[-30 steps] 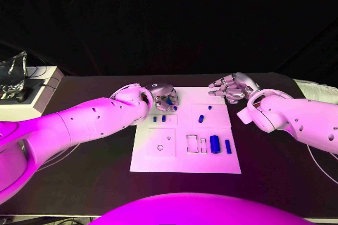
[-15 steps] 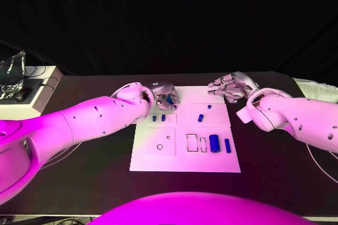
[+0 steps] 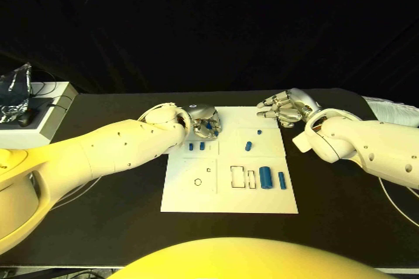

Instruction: Assemble the parts on the task board

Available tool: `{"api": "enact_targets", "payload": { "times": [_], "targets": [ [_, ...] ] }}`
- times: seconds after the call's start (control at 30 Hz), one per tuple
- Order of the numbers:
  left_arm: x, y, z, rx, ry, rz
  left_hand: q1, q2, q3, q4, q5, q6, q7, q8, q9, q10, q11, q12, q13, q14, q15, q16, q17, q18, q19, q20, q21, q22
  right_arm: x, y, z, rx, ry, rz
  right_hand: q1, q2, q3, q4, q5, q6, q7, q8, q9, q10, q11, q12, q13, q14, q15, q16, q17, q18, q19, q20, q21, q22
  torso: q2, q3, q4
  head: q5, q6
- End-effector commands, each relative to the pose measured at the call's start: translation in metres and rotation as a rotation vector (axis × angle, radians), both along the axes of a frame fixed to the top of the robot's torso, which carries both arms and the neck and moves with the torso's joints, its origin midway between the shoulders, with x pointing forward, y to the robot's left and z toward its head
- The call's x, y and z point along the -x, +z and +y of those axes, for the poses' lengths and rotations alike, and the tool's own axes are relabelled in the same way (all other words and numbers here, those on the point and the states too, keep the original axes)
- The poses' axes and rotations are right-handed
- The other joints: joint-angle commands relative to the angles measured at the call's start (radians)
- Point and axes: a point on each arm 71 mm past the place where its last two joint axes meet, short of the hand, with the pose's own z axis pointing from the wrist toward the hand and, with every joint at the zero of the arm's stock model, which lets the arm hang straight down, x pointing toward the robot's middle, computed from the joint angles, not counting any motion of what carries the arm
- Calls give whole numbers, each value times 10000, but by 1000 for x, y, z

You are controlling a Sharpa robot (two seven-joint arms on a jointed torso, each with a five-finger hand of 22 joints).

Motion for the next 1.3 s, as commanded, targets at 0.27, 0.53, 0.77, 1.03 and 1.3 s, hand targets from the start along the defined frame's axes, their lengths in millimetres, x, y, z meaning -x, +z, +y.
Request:
{"api": "enact_targets", "payload": {
  "times": [0.27, 0.53, 0.77, 1.03, 1.3],
  "targets": [
    [2, -5, 0, -374, -21, 337, -50, 83, 21, -109, -32, -2, 54, -33, -13, 70, 51, -4, 21, -3, 4, 8, 13, 26, 26, -27, 118, 452, 1, 0, 2, -33, 191, 21, 40, 16, 52, -24, 46, 6, 64, -24, -16, -52, -45, 14, 5, -23, -43, 10, 11, 30, 732, -57, 37, 1481, 3, -3, 0, -3, 1],
    [1, -4, 1, -349, 31, 276, 82, 363, 104, -213, -43, 381, 104, 6, 19, 493, -46, 91, 41, 10, 8, 52, 31, 30, 80, -22, 322, 508, 0, 0, 2, -32, 193, 26, 40, 16, 52, -24, 46, 6, 64, -24, -16, -52, -45, 14, 5, -23, -43, 10, 11, 30, 732, -57, 37, 1481, -1, 0, 0, 12, 1],
    [2, -3, 1, -220, 17, 126, 246, 727, 79, -465, -76, 789, 170, -12, 30, 1044, -168, 197, 55, 0, -10, 106, 65, 34, 85, -25, 506, 554, 0, 0, 2, -30, 203, 38, 40, 16, 52, -24, 46, 6, 64, -24, -16, -52, -45, 14, 5, -23, -43, 10, 11, 30, 732, -57, 37, 1481, 4, 0, -2, 13, 1],
    [2, 0, 2, 190, 35, -93, 141, 909, 139, -857, -77, 1075, 230, -24, 21, 1336, -185, 121, 58, -23, -2, 161, 101, 52, 38, -18, 747, 567, 0, 0, 3, -23, 218, 66, 39, 59, 73, -28, 56, 26, 59, -24, -32, -58, -49, 12, 6, -24, -45, -9, 29, 32, 729, -58, 27, 1477, 2, -1, 1, 28, 1],
    [6, 5, 8, 573, 117, -210, 79, 908, 164, -1003, -74, 1038, 304, -31, 12, 1344, -154, 70, 59, -20, 18, 155, 102, 87, 18, 14, 838, 559, 0, -1, 3, -17, 226, 75, 39, 59, 73, -28, 56, 26, 59, -24, -32, -58, -49, 12, 6, -24, -45, -9, 29, 32, 729, -58, 27, 1477, -1, -7, 7, 40, 5]
  ]
}}
